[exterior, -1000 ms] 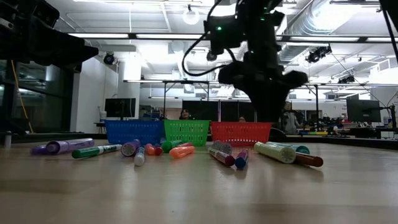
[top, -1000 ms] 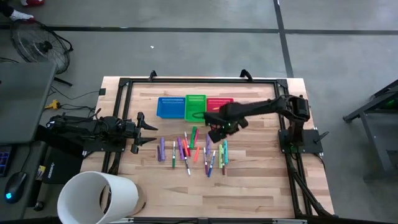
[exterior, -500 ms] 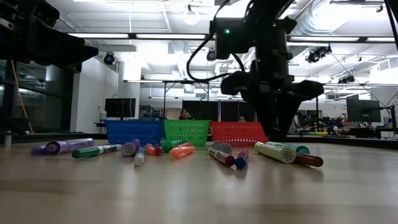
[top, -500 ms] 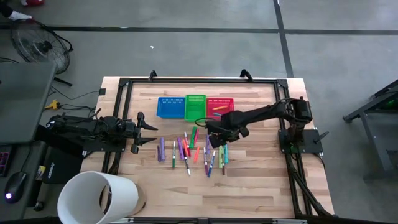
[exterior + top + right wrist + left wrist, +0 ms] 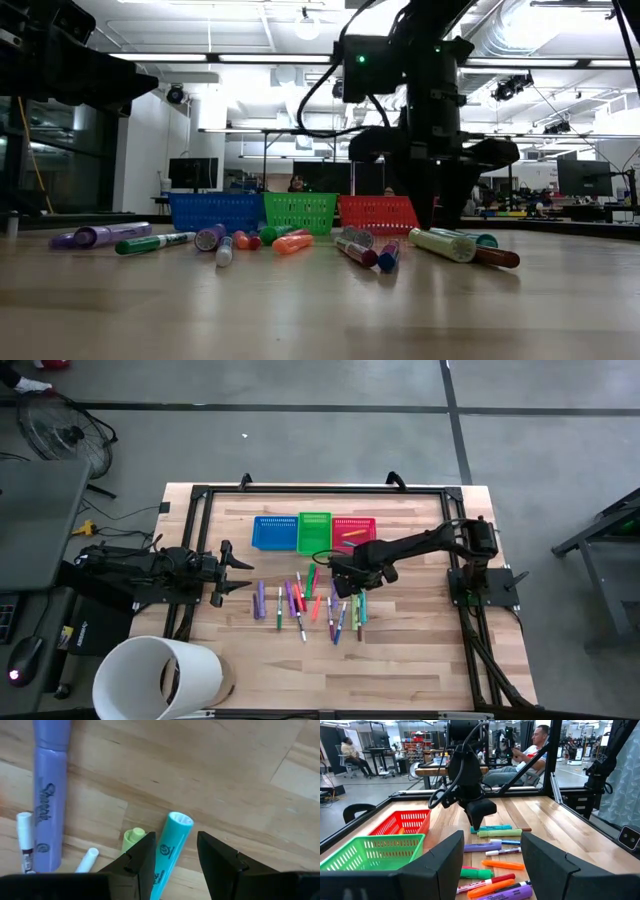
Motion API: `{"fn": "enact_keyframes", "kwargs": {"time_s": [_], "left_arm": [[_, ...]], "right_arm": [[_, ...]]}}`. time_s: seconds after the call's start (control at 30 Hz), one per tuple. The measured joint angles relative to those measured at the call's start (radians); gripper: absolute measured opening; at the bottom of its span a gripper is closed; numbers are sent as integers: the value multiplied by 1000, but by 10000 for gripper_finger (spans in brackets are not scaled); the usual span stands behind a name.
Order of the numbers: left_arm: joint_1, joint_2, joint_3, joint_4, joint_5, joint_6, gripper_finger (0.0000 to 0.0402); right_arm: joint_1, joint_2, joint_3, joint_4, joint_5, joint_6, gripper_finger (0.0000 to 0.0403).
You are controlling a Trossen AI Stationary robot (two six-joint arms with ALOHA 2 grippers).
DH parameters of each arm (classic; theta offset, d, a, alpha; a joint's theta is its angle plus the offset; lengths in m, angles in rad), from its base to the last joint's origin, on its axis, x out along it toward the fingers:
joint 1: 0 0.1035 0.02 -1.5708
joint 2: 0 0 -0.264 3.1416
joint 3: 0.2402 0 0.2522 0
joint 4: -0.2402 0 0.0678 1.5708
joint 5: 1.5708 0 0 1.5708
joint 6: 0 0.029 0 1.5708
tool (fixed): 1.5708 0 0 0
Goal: Pick & Place Markers
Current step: Put the light blue highlighter into the green bin
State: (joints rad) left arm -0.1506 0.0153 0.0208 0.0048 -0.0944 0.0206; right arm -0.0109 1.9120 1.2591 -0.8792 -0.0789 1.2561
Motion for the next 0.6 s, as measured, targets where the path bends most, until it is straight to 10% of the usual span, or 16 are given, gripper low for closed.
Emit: {"fn": "enact_keyframes", "kwargs": {"time_s": [0.6], "left_arm": [[0,0,0,0,-1,0,195]], "right_arm": [[12,21,0,0,-17,49,134]]}}
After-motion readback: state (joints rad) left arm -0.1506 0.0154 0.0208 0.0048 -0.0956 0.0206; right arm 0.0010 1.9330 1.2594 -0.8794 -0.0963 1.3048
